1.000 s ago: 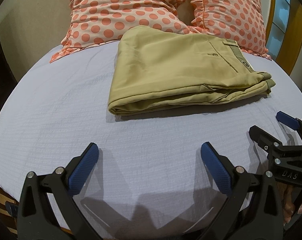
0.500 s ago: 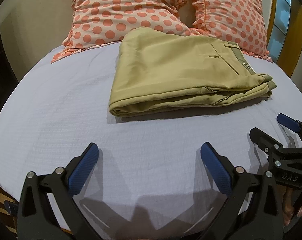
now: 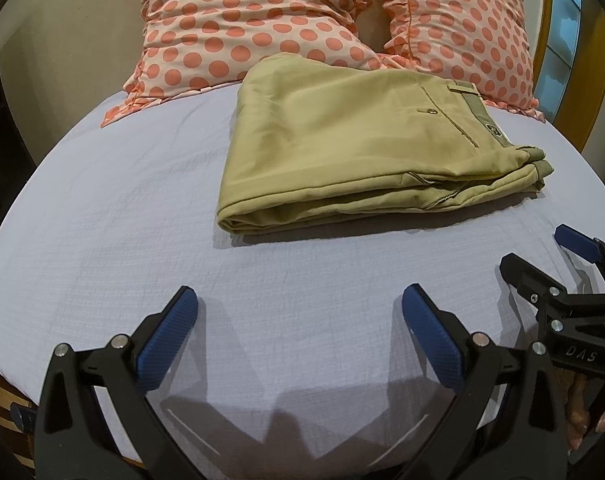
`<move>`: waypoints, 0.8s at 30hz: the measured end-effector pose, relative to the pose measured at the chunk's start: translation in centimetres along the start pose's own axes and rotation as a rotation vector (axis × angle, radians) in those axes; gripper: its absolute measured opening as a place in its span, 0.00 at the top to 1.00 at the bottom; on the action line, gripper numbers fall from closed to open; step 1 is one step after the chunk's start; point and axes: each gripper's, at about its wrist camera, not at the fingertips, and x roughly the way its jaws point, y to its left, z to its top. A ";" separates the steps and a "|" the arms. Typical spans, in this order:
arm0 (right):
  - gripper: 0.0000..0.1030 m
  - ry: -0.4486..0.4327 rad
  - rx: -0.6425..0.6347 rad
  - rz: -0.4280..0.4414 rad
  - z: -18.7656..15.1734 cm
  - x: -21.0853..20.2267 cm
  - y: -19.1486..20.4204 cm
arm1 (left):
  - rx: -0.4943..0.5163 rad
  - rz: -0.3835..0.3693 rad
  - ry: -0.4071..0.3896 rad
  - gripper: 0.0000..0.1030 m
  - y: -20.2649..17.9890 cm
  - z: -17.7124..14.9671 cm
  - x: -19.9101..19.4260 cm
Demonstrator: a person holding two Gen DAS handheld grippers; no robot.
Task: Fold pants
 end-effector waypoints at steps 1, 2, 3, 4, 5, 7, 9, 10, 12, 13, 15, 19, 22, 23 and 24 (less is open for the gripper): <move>0.01 0.000 0.000 0.000 0.0 0.0 0.0 | 0.000 0.000 0.000 0.02 0.0 0.0 0.0; 0.01 0.000 0.000 0.000 0.0 0.0 0.0 | 0.000 0.000 -0.001 0.02 0.0 0.0 0.0; 0.01 0.000 0.000 0.000 0.0 0.0 0.0 | 0.000 0.000 -0.001 0.02 0.0 0.0 0.0; 0.01 0.000 0.000 0.000 0.0 0.0 0.0 | 0.000 0.000 -0.001 0.02 0.0 0.0 0.0; 0.01 0.000 0.000 0.000 0.0 0.0 0.0 | 0.000 0.000 0.000 0.02 0.0 0.0 0.0; 0.01 0.000 0.001 0.000 0.0 0.0 0.0 | 0.001 0.000 0.000 0.02 0.1 0.0 0.0; 0.01 0.000 0.001 0.000 0.0 0.0 0.0 | 0.000 0.000 -0.001 0.02 0.1 0.0 0.0; 0.01 0.000 0.001 0.000 0.0 0.0 0.0 | 0.000 0.000 -0.001 0.02 0.1 0.0 0.0; 0.01 -0.001 0.001 0.000 0.0 0.0 0.0 | 0.000 0.000 -0.001 0.02 0.1 0.0 0.0; 0.01 -0.001 0.001 0.000 0.0 0.0 0.0 | 0.000 0.000 -0.001 0.02 0.1 0.0 0.0; 0.01 -0.001 0.001 0.000 0.0 0.0 0.0 | 0.001 0.000 -0.001 0.02 0.1 0.0 0.0; 0.01 -0.001 0.001 -0.001 0.0 0.0 0.0 | 0.000 0.000 0.001 0.02 0.0 0.1 0.1; 0.01 -0.001 0.001 -0.001 0.0 0.0 0.0 | 0.002 0.001 0.007 0.02 -0.1 0.0 0.1; 0.01 -0.001 0.001 -0.001 0.0 0.0 0.0 | 0.003 0.000 0.009 0.02 -0.1 0.0 0.1; 0.01 -0.001 0.001 -0.001 0.0 0.0 0.0 | 0.004 0.001 0.011 0.02 -0.1 0.0 0.1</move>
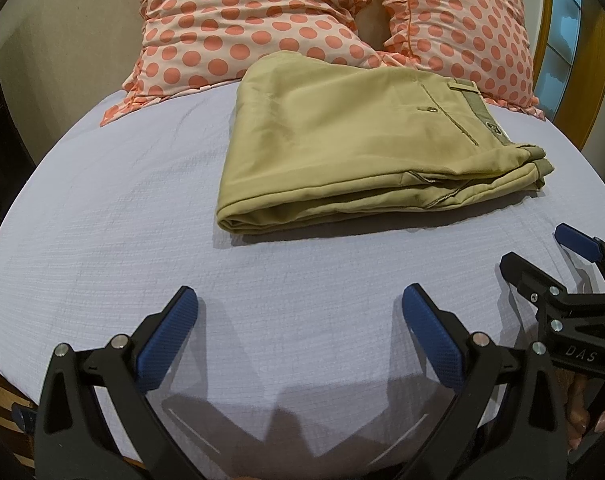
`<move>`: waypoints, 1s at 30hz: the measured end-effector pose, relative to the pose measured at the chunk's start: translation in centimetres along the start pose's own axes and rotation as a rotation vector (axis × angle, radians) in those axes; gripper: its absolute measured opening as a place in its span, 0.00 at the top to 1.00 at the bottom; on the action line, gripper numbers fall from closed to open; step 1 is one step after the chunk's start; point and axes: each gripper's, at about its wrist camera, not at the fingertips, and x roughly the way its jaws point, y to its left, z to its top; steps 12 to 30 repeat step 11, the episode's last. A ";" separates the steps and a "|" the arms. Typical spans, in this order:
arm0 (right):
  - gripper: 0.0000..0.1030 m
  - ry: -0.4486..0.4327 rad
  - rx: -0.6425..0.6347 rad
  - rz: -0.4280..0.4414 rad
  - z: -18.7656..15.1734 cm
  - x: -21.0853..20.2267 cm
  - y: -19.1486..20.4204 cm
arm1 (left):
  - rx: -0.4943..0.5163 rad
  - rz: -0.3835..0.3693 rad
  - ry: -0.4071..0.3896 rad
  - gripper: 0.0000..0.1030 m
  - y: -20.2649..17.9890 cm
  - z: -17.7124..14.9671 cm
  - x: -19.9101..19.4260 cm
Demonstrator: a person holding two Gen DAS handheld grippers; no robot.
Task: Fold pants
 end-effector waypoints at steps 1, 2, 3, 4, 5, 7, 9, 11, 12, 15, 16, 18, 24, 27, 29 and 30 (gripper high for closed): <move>0.01 0.000 0.000 0.000 0.0 0.0 0.0 | 0.001 0.000 0.002 0.02 0.0 0.0 0.0; 0.01 0.000 0.000 0.000 0.0 0.0 0.0 | 0.001 0.000 0.003 0.02 0.0 0.0 0.0; 0.01 0.000 0.000 0.000 0.0 0.0 0.0 | 0.001 0.000 0.003 0.02 0.0 0.0 0.0; 0.01 0.000 0.000 0.000 0.0 0.0 0.0 | -0.001 -0.001 0.004 0.02 0.0 0.1 0.0; 0.01 0.000 0.000 0.000 0.0 0.0 0.0 | -0.001 -0.001 0.008 0.02 0.0 0.1 0.1; 0.01 0.000 0.000 0.000 0.0 0.0 0.0 | -0.001 0.000 0.008 0.02 0.0 0.1 0.1; 0.01 0.000 -0.001 0.001 0.0 0.0 0.0 | -0.001 -0.001 0.008 0.02 0.0 0.1 0.1; 0.01 0.000 -0.001 0.001 0.0 0.0 0.0 | 0.000 -0.001 0.008 0.02 0.1 0.1 0.1; 0.01 0.000 -0.001 0.001 0.0 0.0 0.0 | 0.000 -0.001 0.008 0.02 0.1 0.1 0.1; 0.01 0.000 -0.001 0.001 0.0 0.0 0.0 | 0.000 -0.001 0.008 0.02 0.1 0.1 0.1; 0.01 0.000 -0.001 0.001 0.0 0.0 0.0 | 0.000 -0.001 0.008 0.02 0.1 0.1 0.1; 0.01 0.000 -0.001 0.001 0.0 0.0 0.0 | 0.000 -0.001 0.008 0.02 0.1 0.1 0.1; 0.01 0.000 -0.001 0.001 0.0 0.0 0.0 | 0.000 -0.001 0.008 0.02 0.1 0.1 0.1; 0.01 0.000 -0.001 0.001 0.0 0.0 0.0 | 0.000 -0.001 0.008 0.02 0.1 0.1 0.1; 0.01 0.000 -0.001 0.001 0.0 0.0 0.0 | 0.000 -0.001 0.008 0.02 0.1 0.1 0.1; 0.01 0.000 -0.001 0.001 0.0 0.0 0.0 | 0.000 -0.001 0.008 0.02 0.1 0.1 0.1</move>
